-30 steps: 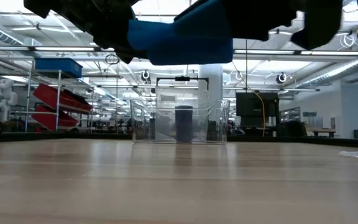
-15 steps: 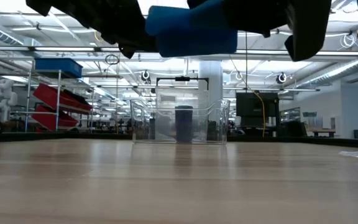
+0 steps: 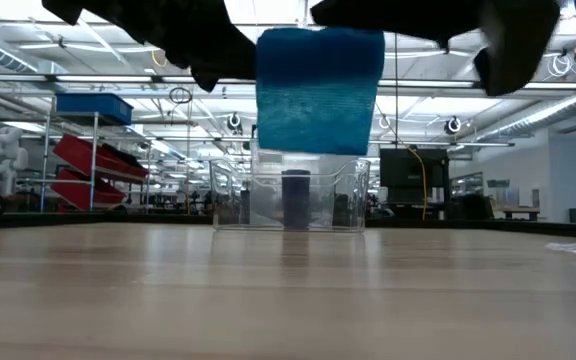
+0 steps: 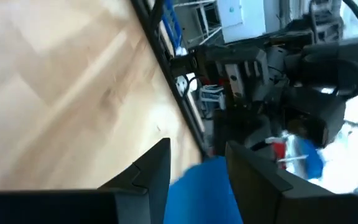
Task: Roll bandage
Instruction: Roll the blue bandage
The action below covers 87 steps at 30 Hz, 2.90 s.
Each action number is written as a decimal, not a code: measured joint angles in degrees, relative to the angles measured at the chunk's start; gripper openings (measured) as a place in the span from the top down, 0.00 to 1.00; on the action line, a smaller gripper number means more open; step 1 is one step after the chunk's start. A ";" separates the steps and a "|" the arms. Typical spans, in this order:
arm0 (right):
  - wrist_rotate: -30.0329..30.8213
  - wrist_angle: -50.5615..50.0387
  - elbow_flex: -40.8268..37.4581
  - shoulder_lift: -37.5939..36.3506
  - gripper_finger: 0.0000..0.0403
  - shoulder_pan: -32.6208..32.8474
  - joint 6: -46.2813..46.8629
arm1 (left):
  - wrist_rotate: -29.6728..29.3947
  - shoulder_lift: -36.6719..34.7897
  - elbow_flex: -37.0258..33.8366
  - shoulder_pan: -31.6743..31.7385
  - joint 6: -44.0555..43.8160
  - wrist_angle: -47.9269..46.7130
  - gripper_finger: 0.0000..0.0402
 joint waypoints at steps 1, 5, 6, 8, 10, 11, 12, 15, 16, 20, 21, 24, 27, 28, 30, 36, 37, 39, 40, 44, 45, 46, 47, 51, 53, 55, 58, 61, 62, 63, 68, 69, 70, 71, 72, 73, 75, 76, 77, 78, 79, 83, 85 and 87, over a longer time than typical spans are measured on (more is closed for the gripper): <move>0.35 0.16 0.00 0.00 0.65 0.55 3.28 | -0.70 0.00 0.00 -0.18 0.10 0.76 0.98; 19.56 0.91 -0.02 -0.04 0.66 3.62 25.01 | -3.15 -0.04 0.00 -1.37 1.63 1.60 0.98; 26.11 0.28 -0.04 -0.73 0.67 4.64 26.51 | -3.33 -0.04 0.00 -1.72 1.70 1.51 0.98; 30.49 0.46 -0.07 -3.11 0.69 6.29 27.08 | -3.45 -0.46 0.00 -2.23 2.32 1.30 0.98; 28.29 0.82 -0.07 -6.42 0.70 7.49 33.19 | -4.15 -0.75 0.03 -2.52 3.15 1.73 0.98; 24.41 0.53 -0.23 -8.12 0.71 7.88 37.42 | -4.96 -0.78 0.07 -2.62 3.19 1.76 0.98; 20.76 -0.22 -0.69 -9.58 0.71 8.07 41.98 | -5.74 -0.90 0.06 -2.80 3.19 1.50 0.98; 14.55 -5.65 -3.38 -12.29 0.71 7.89 56.97 | -6.66 -1.12 0.04 -2.84 3.24 1.66 0.98; 13.33 -7.67 -4.44 -12.90 0.71 7.75 62.13 | -6.68 -1.14 0.04 -2.84 3.26 1.66 0.98; 9.83 -9.52 -10.63 -12.56 0.67 6.83 79.09 | -6.68 -1.14 0.04 -2.84 3.52 1.86 0.98; 9.22 -8.64 -12.29 -11.94 0.65 6.51 81.48 | -6.68 -1.14 0.04 -2.84 3.57 2.07 0.98; 8.04 -1.11 -16.20 -9.89 0.61 4.81 84.91 | -6.66 -1.12 0.04 -2.86 5.73 2.55 0.98; 3.04 7.08 -18.43 -6.99 0.56 1.84 85.04 | -6.66 -1.12 0.04 -2.84 6.20 2.99 0.98; 0.95 9.40 -18.62 -5.95 0.55 0.88 84.52 | -6.64 -1.11 0.04 -2.84 6.21 2.96 0.98; -1.57 13.85 -18.67 -3.92 0.53 -0.74 82.74 | -6.64 -1.11 0.04 -2.84 6.23 2.90 0.98; -5.92 24.91 -18.60 -0.66 0.55 -3.16 73.20 | -5.51 -1.11 0.04 -2.84 6.17 2.75 0.98; -6.21 25.25 -18.60 -0.63 0.57 -3.32 72.17 | -5.33 -1.11 0.04 -2.84 6.16 2.75 0.98; -6.35 25.29 -18.60 -0.63 0.65 -3.69 70.75 | -5.22 -1.11 0.04 -2.84 6.14 2.76 0.98; -6.38 25.36 -18.60 -0.63 0.71 -3.87 70.09 | -5.15 -1.11 0.04 -2.85 6.14 2.77 0.98; -9.02 25.18 -18.60 -0.61 0.96 -4.41 67.34 | -5.13 -1.11 0.04 -2.86 6.12 2.77 0.98; -9.22 25.18 -18.60 -0.59 0.97 -4.50 67.12 | -5.13 -1.11 0.04 -2.84 6.12 2.79 0.98; -9.30 25.14 -18.60 -0.59 0.98 -4.59 67.51 | -5.13 -1.11 0.04 -2.84 6.10 2.79 0.98; -9.42 25.07 -18.60 -0.59 0.99 -4.64 67.68 | -5.13 -1.11 0.04 -2.84 6.10 2.81 0.98; -10.90 22.81 -18.60 -0.59 1.00 -4.75 68.49 | -5.11 -1.09 0.04 -2.84 6.03 3.00 0.98; -11.09 20.54 -18.60 -0.59 1.00 -4.77 70.33 | -5.09 -1.05 0.00 -2.84 5.95 3.94 0.98; -12.28 18.00 -18.60 -0.59 1.00 -4.77 72.29 | -5.07 -1.05 0.00 -3.04 5.85 4.89 0.98; -12.40 18.33 -18.60 -0.59 1.00 -4.22 73.43 | -5.04 -1.05 0.00 -3.21 6.00 4.08 0.98; -14.38 22.81 -18.08 -0.83 1.00 -3.35 70.10 | -5.07 -1.05 0.00 -3.17 6.05 3.16 0.98; -15.38 23.04 -17.37 -0.91 1.00 -3.25 69.32 | -5.18 -1.05 0.00 -3.08 6.03 2.97 0.98; -16.09 22.97 -16.69 -0.92 1.00 -3.24 68.80 | -5.58 -1.05 0.00 -3.04 6.01 2.97 0.98; -17.89 10.65 -13.70 -0.94 1.00 -4.24 72.62 | -6.20 -1.05 0.00 -3.51 5.97 3.63 0.98; -17.78 7.58 -13.30 -0.94 1.00 -4.55 74.24 | -6.18 -1.05 0.00 -3.68 5.99 3.89 0.98; -17.66 5.37 -12.98 -0.94 1.00 -4.89 75.65 | -6.12 -1.05 0.00 -3.91 6.01 4.17 0.98; -17.57 3.90 -12.82 -0.94 1.00 -5.22 76.79 | -5.52 -1.05 0.00 -4.01 6.01 4.28 0.98; -17.35 2.75 -12.81 -0.94 1.00 -5.43 77.65 | -5.03 -1.05 0.00 -4.08 6.01 4.28 0.98; -16.38 1.69 -12.81 -0.94 1.00 -5.58 78.32 | -4.91 -1.05 0.00 -4.17 6.01 4.28 0.98; -12.58 0.10 -12.81 -0.94 1.00 -5.62 79.24 | -4.90 -1.17 0.00 -4.34 6.02 4.22 0.98; -10.41 -0.47 -12.81 -0.94 1.00 -5.54 79.46 | -4.91 -1.28 0.00 -4.43 6.01 4.24 0.98; -7.49 -1.14 -12.81 -0.94 1.00 -5.20 79.65 | -4.88 -1.34 0.00 -4.49 6.01 4.31 0.98; -4.56 -1.58 -12.81 -0.94 1.00 -4.87 79.64 | -4.65 -1.36 0.00 -4.59 6.01 4.30 0.98; -1.96 -1.86 -12.81 -0.94 1.00 -4.54 79.32 | -3.87 -1.36 0.00 -4.67 6.01 4.28 0.98; 5.00 -1.68 -12.81 -0.94 1.00 -3.61 75.19 | 1.32 -1.36 0.00 -4.70 6.01 4.30 0.98; 6.48 -1.26 -12.81 -0.94 1.00 -3.64 73.23 | 3.20 -1.36 0.00 -4.70 6.00 4.28 0.98; 8.12 -1.12 -12.81 -0.94 1.00 -3.70 72.48 | 4.18 -1.36 0.00 -4.70 5.94 4.30 0.98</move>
